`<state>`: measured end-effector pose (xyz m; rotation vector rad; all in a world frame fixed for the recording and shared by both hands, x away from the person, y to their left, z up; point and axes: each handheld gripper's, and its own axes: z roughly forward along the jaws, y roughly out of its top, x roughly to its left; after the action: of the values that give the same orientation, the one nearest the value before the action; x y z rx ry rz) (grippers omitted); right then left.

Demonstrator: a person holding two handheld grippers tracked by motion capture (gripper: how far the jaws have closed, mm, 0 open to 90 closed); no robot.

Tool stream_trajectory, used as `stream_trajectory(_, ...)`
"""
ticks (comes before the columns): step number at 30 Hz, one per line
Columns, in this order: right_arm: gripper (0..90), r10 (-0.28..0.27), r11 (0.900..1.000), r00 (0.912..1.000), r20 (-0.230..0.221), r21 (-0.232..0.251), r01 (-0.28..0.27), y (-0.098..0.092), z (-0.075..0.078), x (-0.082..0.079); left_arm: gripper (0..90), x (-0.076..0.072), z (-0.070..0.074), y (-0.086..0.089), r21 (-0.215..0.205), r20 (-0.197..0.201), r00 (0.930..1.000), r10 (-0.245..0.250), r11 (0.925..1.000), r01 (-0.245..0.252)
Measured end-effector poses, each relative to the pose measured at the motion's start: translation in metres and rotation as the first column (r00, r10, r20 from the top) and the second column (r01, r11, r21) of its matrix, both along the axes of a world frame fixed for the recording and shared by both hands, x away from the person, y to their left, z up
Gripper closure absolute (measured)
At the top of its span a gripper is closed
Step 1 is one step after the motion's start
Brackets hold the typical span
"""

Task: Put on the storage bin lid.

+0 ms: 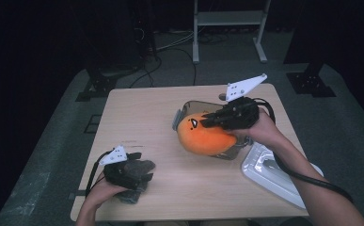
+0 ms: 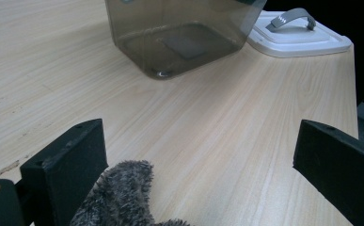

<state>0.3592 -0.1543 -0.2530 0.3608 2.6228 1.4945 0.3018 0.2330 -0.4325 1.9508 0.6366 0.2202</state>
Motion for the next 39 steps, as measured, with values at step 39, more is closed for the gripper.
stream_trajectory(39, 81.2, -0.165, 0.986, 0.9862, -0.013, -0.027, 0.165, -0.015, -0.019, 0.053, 2.4, 0.0, -0.001, 0.0, 0.002, -0.001, 1.0, -0.007, 1.0, 0.007)
